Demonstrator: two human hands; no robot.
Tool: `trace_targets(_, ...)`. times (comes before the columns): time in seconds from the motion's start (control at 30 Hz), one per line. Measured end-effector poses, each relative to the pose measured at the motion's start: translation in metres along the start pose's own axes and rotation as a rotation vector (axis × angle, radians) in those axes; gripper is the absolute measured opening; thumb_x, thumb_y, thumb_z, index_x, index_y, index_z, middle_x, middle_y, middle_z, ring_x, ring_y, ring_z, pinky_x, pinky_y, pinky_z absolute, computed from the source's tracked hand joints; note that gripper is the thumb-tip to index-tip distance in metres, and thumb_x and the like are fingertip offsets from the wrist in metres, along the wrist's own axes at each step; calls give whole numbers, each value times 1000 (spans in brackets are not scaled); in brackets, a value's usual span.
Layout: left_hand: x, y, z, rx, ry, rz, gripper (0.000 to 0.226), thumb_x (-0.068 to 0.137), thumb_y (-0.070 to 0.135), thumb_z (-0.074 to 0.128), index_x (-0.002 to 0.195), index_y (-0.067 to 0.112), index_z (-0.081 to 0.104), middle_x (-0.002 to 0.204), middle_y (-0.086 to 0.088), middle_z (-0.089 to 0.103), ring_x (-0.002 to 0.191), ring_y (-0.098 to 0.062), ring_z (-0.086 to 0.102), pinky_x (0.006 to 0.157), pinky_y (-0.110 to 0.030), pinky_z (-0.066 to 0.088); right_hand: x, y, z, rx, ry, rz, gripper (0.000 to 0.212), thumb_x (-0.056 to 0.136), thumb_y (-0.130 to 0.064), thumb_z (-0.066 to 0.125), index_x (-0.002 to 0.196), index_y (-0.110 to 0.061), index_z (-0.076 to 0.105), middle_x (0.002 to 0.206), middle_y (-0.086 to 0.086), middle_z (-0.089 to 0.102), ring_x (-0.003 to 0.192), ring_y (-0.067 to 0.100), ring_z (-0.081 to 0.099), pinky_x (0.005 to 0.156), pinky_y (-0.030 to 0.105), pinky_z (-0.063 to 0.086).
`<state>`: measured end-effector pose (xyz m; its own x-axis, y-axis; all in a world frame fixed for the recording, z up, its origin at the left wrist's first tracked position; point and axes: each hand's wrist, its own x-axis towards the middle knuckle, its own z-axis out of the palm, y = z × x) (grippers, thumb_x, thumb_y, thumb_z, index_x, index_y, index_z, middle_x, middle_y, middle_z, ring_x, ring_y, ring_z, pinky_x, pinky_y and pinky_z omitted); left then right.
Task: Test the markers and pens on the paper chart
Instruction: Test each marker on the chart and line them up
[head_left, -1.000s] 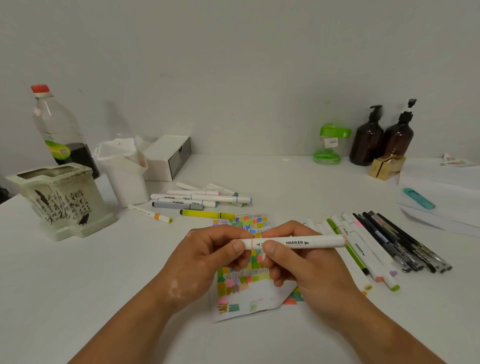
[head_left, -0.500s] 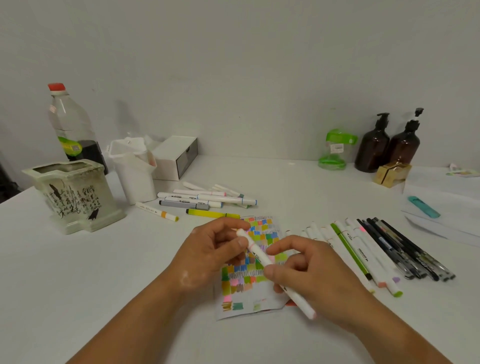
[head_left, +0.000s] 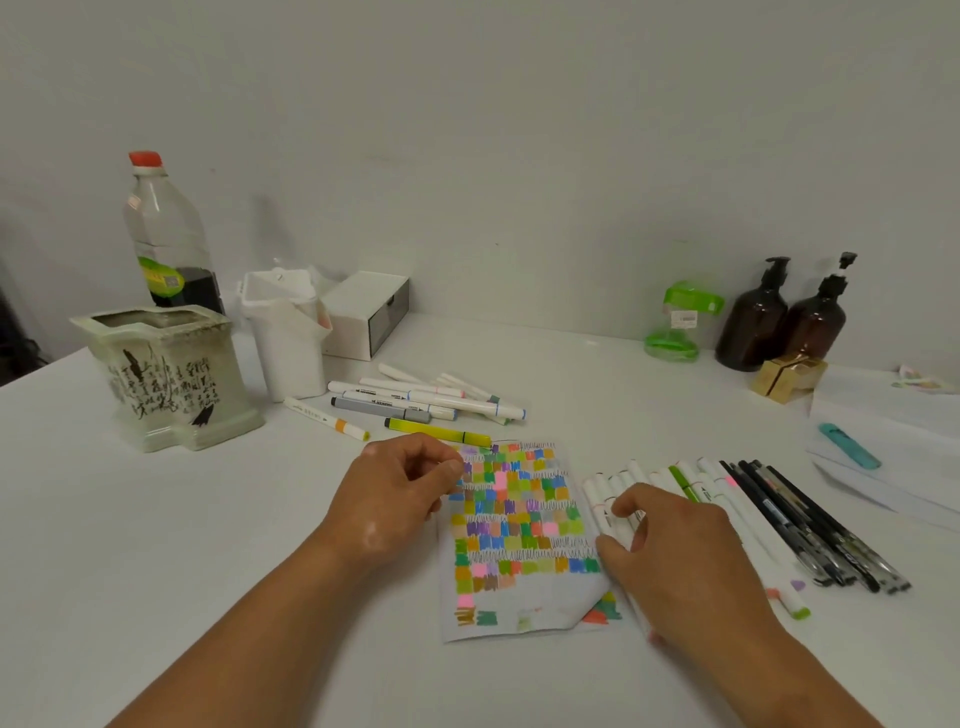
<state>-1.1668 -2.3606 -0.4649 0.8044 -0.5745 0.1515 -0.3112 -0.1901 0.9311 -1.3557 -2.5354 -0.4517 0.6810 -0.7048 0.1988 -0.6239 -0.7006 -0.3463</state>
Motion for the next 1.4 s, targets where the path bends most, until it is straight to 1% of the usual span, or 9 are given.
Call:
trace_targets(0.13, 3, -1, -6, 160, 73, 42, 7, 93, 33, 67, 89, 27, 71, 81, 9, 71, 73, -8, 66, 57, -10, 48, 14, -25, -9, 86, 26, -126, 4, 89, -37, 72, 87, -39, 69, 70, -19, 64, 65, -1, 59, 57, 11, 40)
trace_targets(0.33, 4, -6, -10, 243, 107, 56, 9, 92, 30, 68, 86, 24, 72, 78, 12, 69, 69, -2, 64, 56, -5, 45, 83, -97, 22, -56, -159, -391, 27, 100, -31, 57, 124, -27, 69, 118, -3, 70, 101, 16, 64, 90, 30, 53)
trace_targets(0.57, 7, -10, -11, 262, 118, 73, 8, 92, 31, 68, 86, 27, 72, 78, 13, 68, 71, -4, 64, 60, -6, 47, 111, -130, 60, -256, -157, -451, 28, 95, -23, 63, 123, -23, 65, 107, 6, 68, 88, 23, 65, 74, 32, 53)
trace_targets(0.7, 7, -9, -11, 254, 111, 80, 8, 92, 30, 68, 87, 26, 72, 78, 12, 68, 71, -7, 64, 60, -7, 47, 112, -126, 58, -258, -156, -452, 36, 93, -19, 66, 128, -26, 62, 110, 5, 68, 90, 22, 66, 82, 34, 57)
trace_targets(0.87, 4, -5, -12, 194, 77, 60, 7, 91, 30, 70, 86, 26, 73, 78, 9, 70, 72, -7, 65, 60, -9, 49, 98, -100, 20, 48, -246, -360, 37, 95, -22, 67, 131, -26, 65, 103, -7, 70, 92, 12, 66, 85, 27, 54)
trace_targets(0.93, 3, -1, -11, 92, 27, 48, 5, 90, 30, 71, 86, 27, 73, 79, 9, 71, 74, -3, 66, 58, -11, 49, 80, -85, 3, 338, -326, -267, 27, 94, -19, 67, 118, -31, 72, 89, -5, 73, 83, 16, 71, 79, 29, 60)
trace_targets(1.1, -10, 13, -3, -44, -193, 143, 4, 86, 32, 76, 88, 33, 74, 87, 14, 72, 86, -7, 68, 69, -19, 56, 28, -50, -15, 939, -470, -8, 21, 88, -5, 71, 90, -25, 79, 91, 9, 77, 82, 26, 77, 66, 32, 62)
trace_targets(1.23, -22, 21, 4, -65, -341, 229, 18, 78, 38, 78, 95, 32, 74, 93, 10, 73, 84, -10, 66, 74, -32, 59, 9, -29, -14, 1106, -398, 22, 14, 84, -5, 76, 83, -18, 76, 87, 20, 75, 83, 31, 75, 65, 35, 59)
trace_targets(1.4, -26, 22, 14, 35, -326, 261, 10, 84, 28, 79, 92, 31, 74, 85, 10, 71, 75, -6, 64, 68, -24, 56, 4, -24, -12, 1102, -383, -60, 15, 74, -22, 82, 88, -23, 78, 78, 9, 75, 73, 19, 72, 60, 27, 57)
